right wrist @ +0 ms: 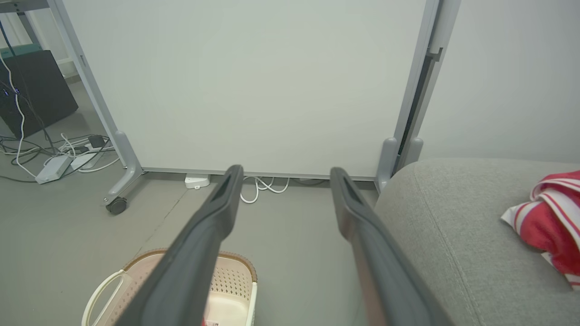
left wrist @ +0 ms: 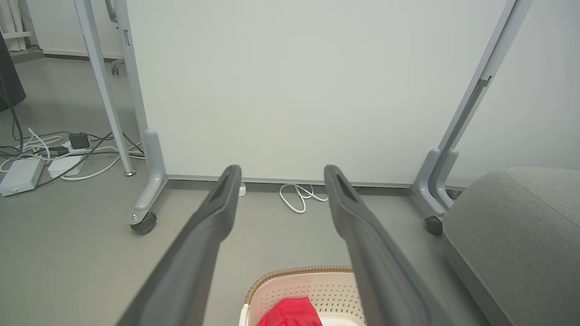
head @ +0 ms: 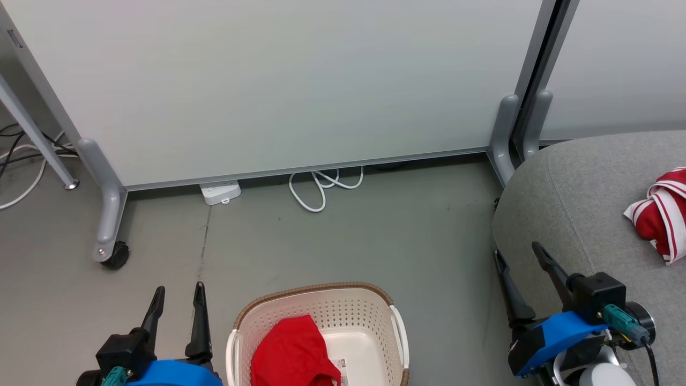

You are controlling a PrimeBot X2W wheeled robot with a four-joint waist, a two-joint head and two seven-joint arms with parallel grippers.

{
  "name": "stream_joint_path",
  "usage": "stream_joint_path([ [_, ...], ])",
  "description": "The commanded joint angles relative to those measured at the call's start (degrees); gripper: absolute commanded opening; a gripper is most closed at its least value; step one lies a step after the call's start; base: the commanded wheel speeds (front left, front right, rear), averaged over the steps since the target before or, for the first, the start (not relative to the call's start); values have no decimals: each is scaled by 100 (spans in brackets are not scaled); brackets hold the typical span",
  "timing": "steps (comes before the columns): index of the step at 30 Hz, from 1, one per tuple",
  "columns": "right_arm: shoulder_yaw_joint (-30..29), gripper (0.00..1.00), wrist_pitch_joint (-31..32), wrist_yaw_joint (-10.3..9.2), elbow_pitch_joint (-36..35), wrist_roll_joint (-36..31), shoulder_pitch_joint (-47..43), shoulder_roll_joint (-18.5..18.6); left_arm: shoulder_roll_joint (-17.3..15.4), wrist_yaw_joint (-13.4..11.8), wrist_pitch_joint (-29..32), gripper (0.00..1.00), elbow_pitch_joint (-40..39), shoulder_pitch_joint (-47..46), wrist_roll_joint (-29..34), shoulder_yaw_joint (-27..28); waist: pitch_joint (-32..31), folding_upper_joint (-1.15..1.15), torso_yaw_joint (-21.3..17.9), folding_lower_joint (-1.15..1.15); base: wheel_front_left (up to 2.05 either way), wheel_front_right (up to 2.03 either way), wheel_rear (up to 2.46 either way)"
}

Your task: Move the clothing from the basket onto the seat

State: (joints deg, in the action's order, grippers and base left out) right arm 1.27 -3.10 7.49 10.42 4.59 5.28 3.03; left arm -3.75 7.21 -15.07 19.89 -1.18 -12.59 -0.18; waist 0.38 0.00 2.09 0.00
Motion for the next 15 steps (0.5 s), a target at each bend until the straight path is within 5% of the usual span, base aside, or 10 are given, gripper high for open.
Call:
stream_joint_path([
  [1,-7,100,3,1,-25,-3,-72,-16,1,40,-15,100,-17,-38,-6,4,5,0,-4,0,0,0,0],
  [15,141,100,8,1,-174,45,298,-17,-137,40,-15,100,168,-348,-29,-504,603,0,-197,0,0,0,0],
])
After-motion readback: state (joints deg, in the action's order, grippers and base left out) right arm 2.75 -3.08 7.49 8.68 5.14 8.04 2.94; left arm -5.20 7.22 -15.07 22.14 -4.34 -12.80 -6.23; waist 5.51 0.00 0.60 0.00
